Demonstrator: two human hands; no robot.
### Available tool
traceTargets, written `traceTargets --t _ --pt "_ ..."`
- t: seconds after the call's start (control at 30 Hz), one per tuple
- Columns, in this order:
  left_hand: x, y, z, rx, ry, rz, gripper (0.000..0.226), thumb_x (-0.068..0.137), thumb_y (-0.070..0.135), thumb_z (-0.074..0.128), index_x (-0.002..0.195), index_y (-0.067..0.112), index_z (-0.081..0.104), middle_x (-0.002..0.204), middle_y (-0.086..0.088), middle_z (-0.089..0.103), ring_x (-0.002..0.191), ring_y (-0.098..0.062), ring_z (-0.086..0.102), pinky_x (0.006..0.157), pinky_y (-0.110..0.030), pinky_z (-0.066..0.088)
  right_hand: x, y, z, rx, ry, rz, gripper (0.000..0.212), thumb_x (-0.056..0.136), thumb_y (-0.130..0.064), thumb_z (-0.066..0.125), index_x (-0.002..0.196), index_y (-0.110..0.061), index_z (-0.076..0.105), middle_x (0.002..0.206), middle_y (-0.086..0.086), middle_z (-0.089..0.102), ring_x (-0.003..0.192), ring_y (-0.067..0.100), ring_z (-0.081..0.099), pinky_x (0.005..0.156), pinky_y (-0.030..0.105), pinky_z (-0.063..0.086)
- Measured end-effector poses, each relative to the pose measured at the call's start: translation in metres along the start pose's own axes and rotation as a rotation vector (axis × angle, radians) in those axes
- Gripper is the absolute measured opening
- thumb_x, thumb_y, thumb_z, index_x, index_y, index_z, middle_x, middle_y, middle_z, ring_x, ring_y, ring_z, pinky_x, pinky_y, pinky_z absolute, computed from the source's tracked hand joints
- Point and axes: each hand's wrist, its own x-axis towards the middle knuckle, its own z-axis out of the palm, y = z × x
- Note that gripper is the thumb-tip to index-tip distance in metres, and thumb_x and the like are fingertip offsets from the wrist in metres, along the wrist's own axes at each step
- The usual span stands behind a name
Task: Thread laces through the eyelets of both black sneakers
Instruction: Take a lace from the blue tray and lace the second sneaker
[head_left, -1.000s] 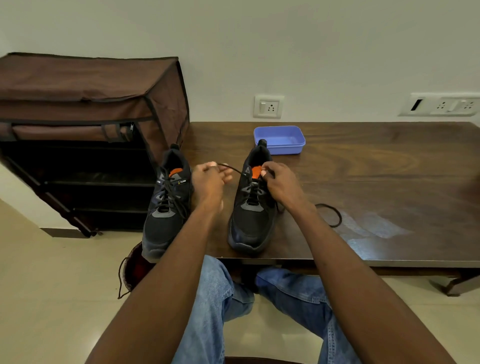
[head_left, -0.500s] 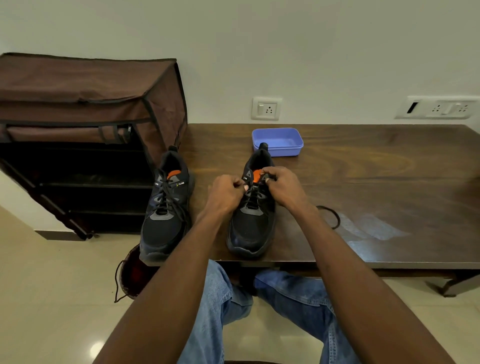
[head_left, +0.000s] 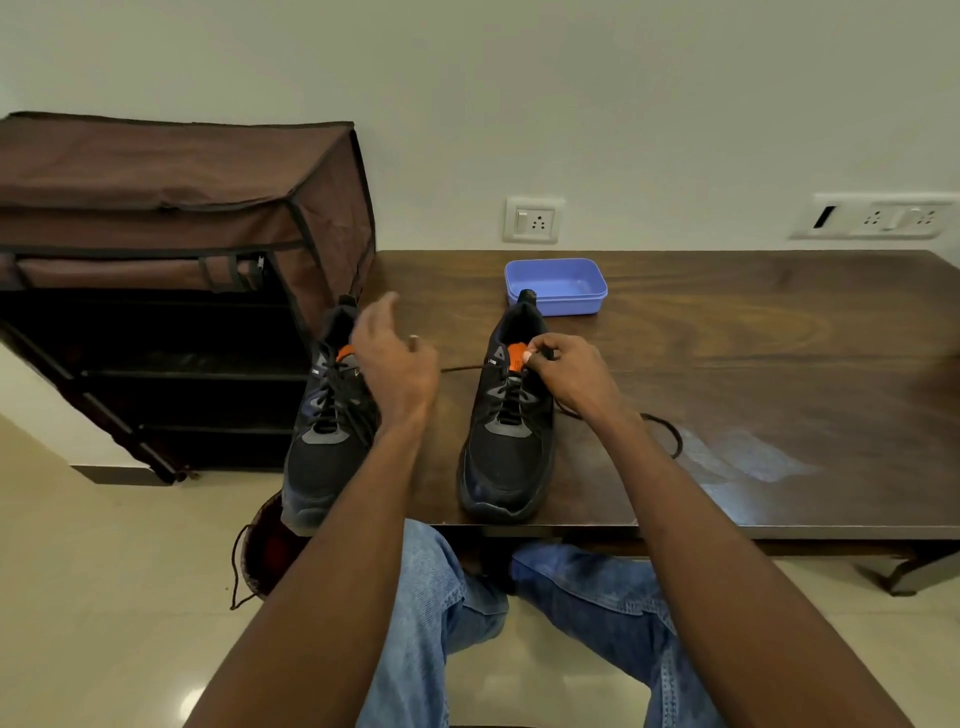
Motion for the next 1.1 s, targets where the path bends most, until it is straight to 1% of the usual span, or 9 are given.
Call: traceTargets --t 0.1,0.2,0.4,0.5,0.67,0.8,0.9,1.03,1.1 --pt "-0.012 0.004 0.016 0.17 -0.52 0.111 0.019 0.091 0.023 0.07 0.109 0.02 0.074 0.107 0.001 0.073 0.104 -0.017 0.066 0.094 -0.035 0.052 -0.001 0.0 -0.001 -0.02 0.018 -0.014 0.015 0.097 -0.029 0.062 0.109 -0.027 0.07 0.101 -0.003 0.069 0.086 0.006 0.063 0.069 0.024 0.049" --pt "-0.017 0.003 0.017 0.094 -0.695 0.019 0.017 0.095 0.027 0.066 0.078 0.022 0.068 0.078 0.005 0.069 0.077 -0.011 0.065 0.064 -0.017 0.049 -0.002 0.0 0.001 -0.05 0.019 -0.031 0.012 0.093 -0.03 0.067 0.105 -0.029 0.068 0.102 -0.004 0.068 0.093 0.013 0.065 0.083 0.036 0.056" --pt "-0.015 0.006 0.017 -0.014 -0.568 -0.113 0.018 0.098 0.018 0.06 0.082 0.013 0.063 0.085 -0.002 0.068 0.075 -0.008 0.061 0.056 -0.012 0.042 -0.002 -0.003 0.004 -0.077 -0.04 -0.027 0.009 0.091 -0.025 0.067 0.1 -0.026 0.065 0.102 0.0 0.067 0.088 0.014 0.065 0.078 0.037 0.059" --pt "-0.013 0.003 0.019 -0.148 -0.588 -0.255 0.022 0.096 0.008 0.059 0.074 0.013 0.06 0.083 -0.007 0.071 0.083 -0.021 0.069 0.07 -0.031 0.056 -0.005 -0.004 0.003 -0.071 -0.051 -0.033 0.021 0.092 -0.025 0.066 0.113 -0.025 0.064 0.108 -0.005 0.063 0.096 0.015 0.063 0.087 0.042 0.058" --pt "-0.014 0.0 0.014 -0.11 -0.627 -0.277 0.02 0.099 0.019 0.058 0.081 0.013 0.057 0.065 -0.002 0.065 0.048 -0.012 0.056 0.045 -0.022 0.042 -0.009 -0.004 -0.013 -0.031 -0.187 0.09 0.04 0.092 -0.029 0.07 0.127 -0.022 0.053 0.108 -0.004 0.062 0.101 0.016 0.061 0.088 0.037 0.051" --pt "-0.012 -0.006 0.012 0.022 -0.532 -0.214 0.027 0.094 0.028 0.065 0.073 0.012 0.061 0.066 0.0 0.061 0.061 -0.017 0.053 0.061 -0.031 0.044 -0.013 -0.001 -0.026 -0.088 -0.308 0.168 0.008 0.091 -0.01 0.068 0.092 -0.012 0.061 0.086 0.005 0.061 0.081 0.015 0.055 0.076 0.034 0.047" --pt "-0.01 -0.013 0.007 0.175 -0.433 -0.181 0.025 0.094 0.029 0.066 0.074 0.015 0.063 0.078 -0.003 0.067 0.075 -0.021 0.062 0.069 -0.035 0.048 -0.019 -0.007 -0.032 -0.1 -0.322 0.189 0.009 0.092 -0.007 0.064 0.084 -0.01 0.063 0.077 0.004 0.059 0.074 0.013 0.05 0.067 0.027 0.041" --pt "-0.008 -0.016 0.005 0.296 -0.334 -0.043 0.008 0.091 0.027 0.068 0.09 0.02 0.067 0.104 -0.006 0.064 0.093 -0.023 0.061 0.083 -0.04 0.051 -0.029 -0.016 -0.051 0.227 -0.42 0.198 0.014 0.093 -0.003 0.062 0.105 -0.009 0.062 0.078 0.009 0.07 0.068 0.016 0.056 0.06 0.025 0.043" --pt "-0.007 -0.011 0.005 0.114 -0.32 -0.033 0.004 0.09 0.018 0.067 0.094 0.018 0.068 0.1 -0.002 0.063 0.089 -0.015 0.06 0.082 -0.031 0.053 -0.036 -0.02 -0.063 0.481 -0.466 0.109 0.023 0.096 -0.003 0.058 0.118 -0.007 0.063 0.084 0.012 0.071 0.067 0.015 0.059 0.06 0.023 0.049"
